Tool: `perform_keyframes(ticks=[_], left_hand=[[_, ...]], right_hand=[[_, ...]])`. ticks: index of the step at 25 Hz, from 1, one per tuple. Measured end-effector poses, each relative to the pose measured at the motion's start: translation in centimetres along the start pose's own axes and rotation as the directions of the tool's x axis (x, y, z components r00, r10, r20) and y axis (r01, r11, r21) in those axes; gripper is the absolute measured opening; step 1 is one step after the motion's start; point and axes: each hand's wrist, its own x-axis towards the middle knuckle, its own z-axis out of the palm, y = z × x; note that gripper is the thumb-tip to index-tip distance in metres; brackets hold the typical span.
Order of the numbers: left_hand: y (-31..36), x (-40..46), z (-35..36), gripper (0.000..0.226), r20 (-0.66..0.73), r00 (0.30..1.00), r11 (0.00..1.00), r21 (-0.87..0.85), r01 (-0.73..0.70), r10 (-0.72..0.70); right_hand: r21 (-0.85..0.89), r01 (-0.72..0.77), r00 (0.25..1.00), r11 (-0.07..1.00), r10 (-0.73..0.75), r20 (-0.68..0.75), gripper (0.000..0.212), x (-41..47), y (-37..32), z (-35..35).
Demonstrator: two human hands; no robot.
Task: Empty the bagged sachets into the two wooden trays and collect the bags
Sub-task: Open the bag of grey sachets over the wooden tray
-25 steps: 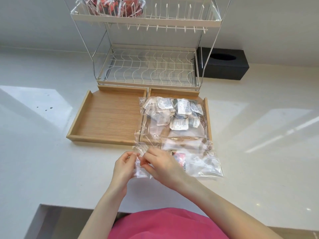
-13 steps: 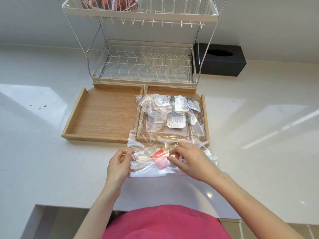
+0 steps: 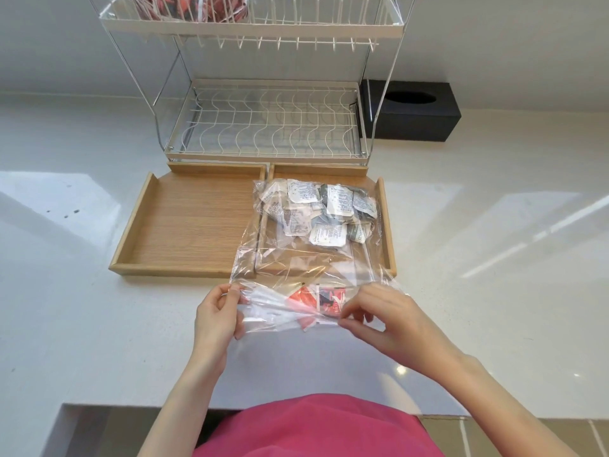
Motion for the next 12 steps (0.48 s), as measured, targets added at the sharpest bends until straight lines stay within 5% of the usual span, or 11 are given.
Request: perform_keyframes(ticks=[7,12], left_hand=[[0.6,-0.1,-0.4,0.020,0.008,1.000,0.999,-0.022,0.027,-0.027],[0.6,-0.3,-0.3,0.019,0.024,0.999,0.999,-0.023,0.038,-0.037]], right_hand=[[-0.108,-0.139,0.989,0.984,0.142,0.027,0.049,-0.9,2.7,-1.0],[-0.131,-0.088,0.994,0.988,0.078,-0.073,0.022,-1.3,1.6,-2.5]])
